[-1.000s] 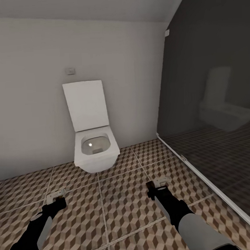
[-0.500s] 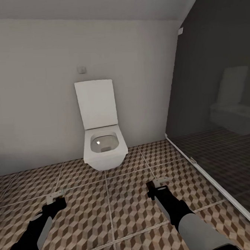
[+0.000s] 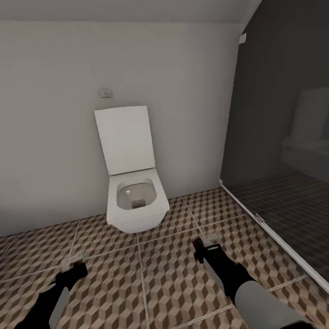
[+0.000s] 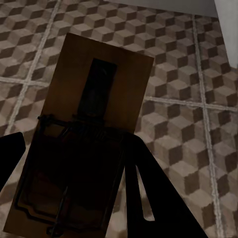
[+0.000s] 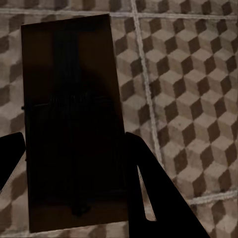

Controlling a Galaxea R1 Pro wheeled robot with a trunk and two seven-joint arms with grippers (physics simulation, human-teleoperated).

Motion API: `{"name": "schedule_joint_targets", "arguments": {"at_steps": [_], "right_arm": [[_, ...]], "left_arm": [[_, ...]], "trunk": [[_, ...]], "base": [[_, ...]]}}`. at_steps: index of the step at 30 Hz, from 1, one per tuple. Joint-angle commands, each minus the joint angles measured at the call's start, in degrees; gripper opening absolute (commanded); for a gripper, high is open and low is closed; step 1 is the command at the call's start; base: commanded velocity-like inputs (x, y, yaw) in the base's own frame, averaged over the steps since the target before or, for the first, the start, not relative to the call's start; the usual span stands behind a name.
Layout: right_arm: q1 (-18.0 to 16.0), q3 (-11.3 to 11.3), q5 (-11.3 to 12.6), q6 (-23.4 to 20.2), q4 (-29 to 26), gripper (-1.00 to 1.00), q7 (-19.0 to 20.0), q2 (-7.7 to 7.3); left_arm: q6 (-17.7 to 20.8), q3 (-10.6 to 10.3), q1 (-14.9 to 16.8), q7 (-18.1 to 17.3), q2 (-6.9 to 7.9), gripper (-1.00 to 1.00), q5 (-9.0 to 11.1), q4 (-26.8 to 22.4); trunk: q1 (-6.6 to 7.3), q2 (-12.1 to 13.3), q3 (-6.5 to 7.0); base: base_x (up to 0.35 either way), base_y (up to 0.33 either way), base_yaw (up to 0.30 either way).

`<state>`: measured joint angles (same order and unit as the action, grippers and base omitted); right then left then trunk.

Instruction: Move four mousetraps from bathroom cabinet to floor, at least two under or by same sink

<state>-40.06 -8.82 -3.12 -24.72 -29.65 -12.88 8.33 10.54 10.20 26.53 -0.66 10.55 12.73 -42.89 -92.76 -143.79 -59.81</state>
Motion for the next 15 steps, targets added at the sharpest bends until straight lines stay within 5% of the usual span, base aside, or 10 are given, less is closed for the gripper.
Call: {"name": "schedule_joint_targets", "arguments": {"at_steps": [1,10,15], "right_arm": [[-0.02,-0.19,-0.13,-0.43,-0.09,-1.00,-0.13,-0.04],[-0.02,-0.15,-0.13,-0.60,-0.10,-1.00,-0.13,-0.11],[-0.02,0.46,-0.13,-0.54,-0.23,-1.00,-0.13,-1.00]], "left_arm": [[0.36,0.10,0.01,-0.13,-0.01,-1.00,0.51,-0.06],[0.30,0.17,0.01,-0.13,0.02,-1.00,0.64,0.07],[0.28,0.17,0.01,-0.13,0.00,-1.00,0.62,0.08]], "trunk": [[-0.02,-0.02,-0.06],[-0.02,-0.02,-0.06],[-0.02,-0.02,-0.06]], "base": [[0.319,0.000,0.000],[0.322,0.000,0.007],[0.323,0.000,0.171]]}}
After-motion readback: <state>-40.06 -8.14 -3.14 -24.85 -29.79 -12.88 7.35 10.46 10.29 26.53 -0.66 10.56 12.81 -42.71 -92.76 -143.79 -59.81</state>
